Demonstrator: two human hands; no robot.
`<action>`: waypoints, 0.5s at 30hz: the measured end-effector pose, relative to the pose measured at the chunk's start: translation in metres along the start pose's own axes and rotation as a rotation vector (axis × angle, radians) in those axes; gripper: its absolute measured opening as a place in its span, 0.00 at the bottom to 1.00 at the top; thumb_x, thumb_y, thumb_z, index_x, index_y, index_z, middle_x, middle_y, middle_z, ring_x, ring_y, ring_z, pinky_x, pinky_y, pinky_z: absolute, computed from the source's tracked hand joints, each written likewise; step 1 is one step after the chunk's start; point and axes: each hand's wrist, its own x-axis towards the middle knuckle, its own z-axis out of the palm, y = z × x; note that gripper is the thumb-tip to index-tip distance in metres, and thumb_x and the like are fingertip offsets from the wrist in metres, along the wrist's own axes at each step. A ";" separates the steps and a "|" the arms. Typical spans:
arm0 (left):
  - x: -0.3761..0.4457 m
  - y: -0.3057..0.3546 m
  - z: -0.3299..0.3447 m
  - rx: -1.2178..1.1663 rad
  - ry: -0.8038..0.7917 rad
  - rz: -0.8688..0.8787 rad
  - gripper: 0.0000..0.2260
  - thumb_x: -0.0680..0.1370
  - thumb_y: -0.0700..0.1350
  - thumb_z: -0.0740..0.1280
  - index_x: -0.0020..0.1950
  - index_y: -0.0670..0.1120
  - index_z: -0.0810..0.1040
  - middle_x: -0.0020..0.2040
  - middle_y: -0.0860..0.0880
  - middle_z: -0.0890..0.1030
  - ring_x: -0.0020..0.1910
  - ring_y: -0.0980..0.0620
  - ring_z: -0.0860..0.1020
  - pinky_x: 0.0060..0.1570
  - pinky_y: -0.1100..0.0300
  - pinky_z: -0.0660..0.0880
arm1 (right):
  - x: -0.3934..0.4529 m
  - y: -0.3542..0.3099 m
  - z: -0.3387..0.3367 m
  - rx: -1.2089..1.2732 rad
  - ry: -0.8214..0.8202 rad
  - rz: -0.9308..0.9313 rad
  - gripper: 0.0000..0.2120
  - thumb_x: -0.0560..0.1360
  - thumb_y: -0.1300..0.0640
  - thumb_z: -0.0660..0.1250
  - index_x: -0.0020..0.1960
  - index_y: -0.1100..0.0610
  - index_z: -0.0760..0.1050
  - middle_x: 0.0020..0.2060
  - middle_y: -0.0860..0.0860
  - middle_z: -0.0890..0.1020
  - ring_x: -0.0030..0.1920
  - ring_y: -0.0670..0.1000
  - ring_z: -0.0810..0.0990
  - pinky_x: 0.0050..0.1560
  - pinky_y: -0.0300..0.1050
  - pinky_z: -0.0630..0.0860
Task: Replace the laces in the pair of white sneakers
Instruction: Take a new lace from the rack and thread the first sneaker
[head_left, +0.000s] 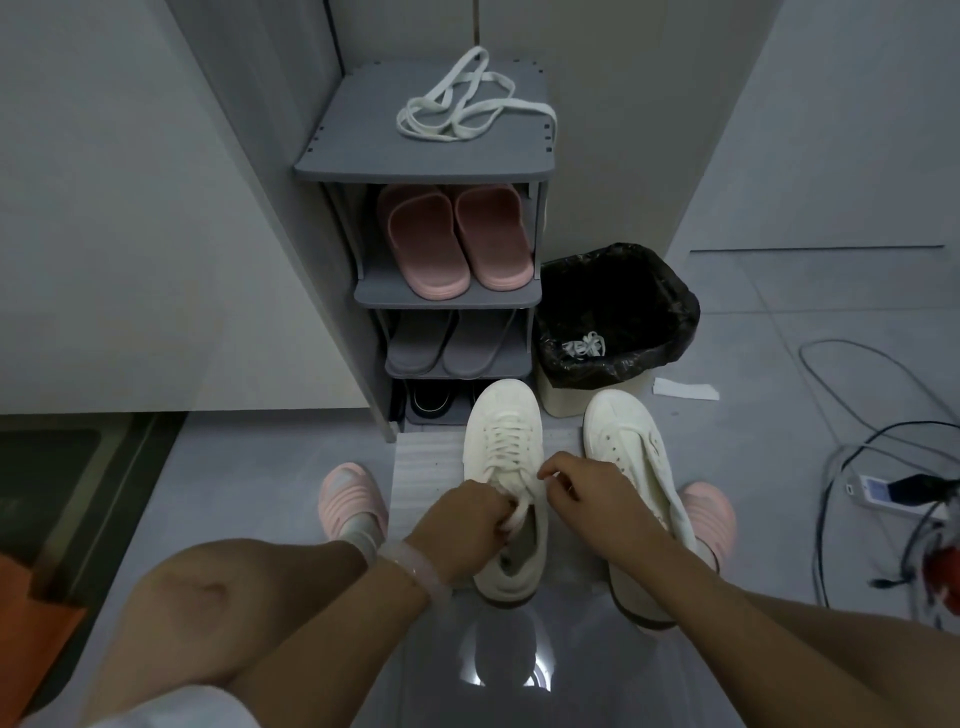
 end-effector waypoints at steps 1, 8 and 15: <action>-0.001 0.001 0.005 -0.001 -0.001 0.002 0.10 0.77 0.39 0.61 0.55 0.41 0.78 0.53 0.42 0.80 0.53 0.46 0.76 0.42 0.71 0.59 | -0.001 -0.001 0.000 -0.005 -0.027 -0.016 0.09 0.78 0.57 0.59 0.52 0.56 0.76 0.40 0.49 0.81 0.36 0.44 0.75 0.38 0.39 0.72; -0.003 -0.004 0.005 -0.060 -0.040 0.103 0.13 0.76 0.36 0.60 0.59 0.41 0.74 0.56 0.42 0.78 0.55 0.45 0.75 0.45 0.69 0.62 | -0.001 -0.003 0.000 -0.032 -0.059 -0.038 0.09 0.78 0.57 0.58 0.53 0.57 0.76 0.43 0.53 0.82 0.40 0.49 0.78 0.43 0.44 0.75; -0.011 0.006 -0.001 0.249 0.058 0.194 0.08 0.76 0.44 0.59 0.53 0.46 0.73 0.52 0.47 0.78 0.48 0.45 0.78 0.39 0.58 0.65 | 0.002 0.003 0.005 -0.040 -0.068 0.004 0.09 0.78 0.58 0.58 0.52 0.58 0.75 0.41 0.53 0.81 0.38 0.49 0.76 0.40 0.43 0.71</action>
